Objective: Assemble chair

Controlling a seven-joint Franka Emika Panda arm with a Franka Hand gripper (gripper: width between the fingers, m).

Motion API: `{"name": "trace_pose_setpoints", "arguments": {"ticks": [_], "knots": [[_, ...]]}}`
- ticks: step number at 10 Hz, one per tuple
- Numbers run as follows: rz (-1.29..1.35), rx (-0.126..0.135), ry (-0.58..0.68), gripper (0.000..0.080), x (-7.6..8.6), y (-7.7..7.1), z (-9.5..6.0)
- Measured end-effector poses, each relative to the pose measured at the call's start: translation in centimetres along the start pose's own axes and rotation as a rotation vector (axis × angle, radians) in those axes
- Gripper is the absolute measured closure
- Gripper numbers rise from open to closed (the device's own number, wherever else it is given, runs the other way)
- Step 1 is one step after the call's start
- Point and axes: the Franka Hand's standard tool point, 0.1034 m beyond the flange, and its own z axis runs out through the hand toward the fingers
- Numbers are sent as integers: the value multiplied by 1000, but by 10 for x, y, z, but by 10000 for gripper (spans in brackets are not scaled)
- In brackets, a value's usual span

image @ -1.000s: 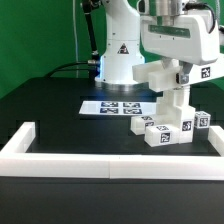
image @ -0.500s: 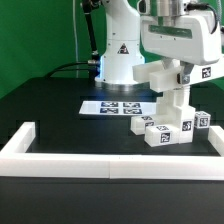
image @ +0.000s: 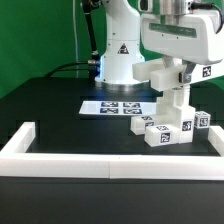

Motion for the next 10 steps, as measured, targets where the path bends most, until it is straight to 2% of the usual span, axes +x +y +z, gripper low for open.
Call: {"name": "trace_pose_setpoints", "arguments": {"ticks": [3,5,7,10], "knots": [[-13,1,4,509,-3,-2,-2],[-6,11,12,509,-3,-4,-6],[-18,18,46,509,-12,-9,-5],[-33,18,45,509,-10,-8,-5]]}}
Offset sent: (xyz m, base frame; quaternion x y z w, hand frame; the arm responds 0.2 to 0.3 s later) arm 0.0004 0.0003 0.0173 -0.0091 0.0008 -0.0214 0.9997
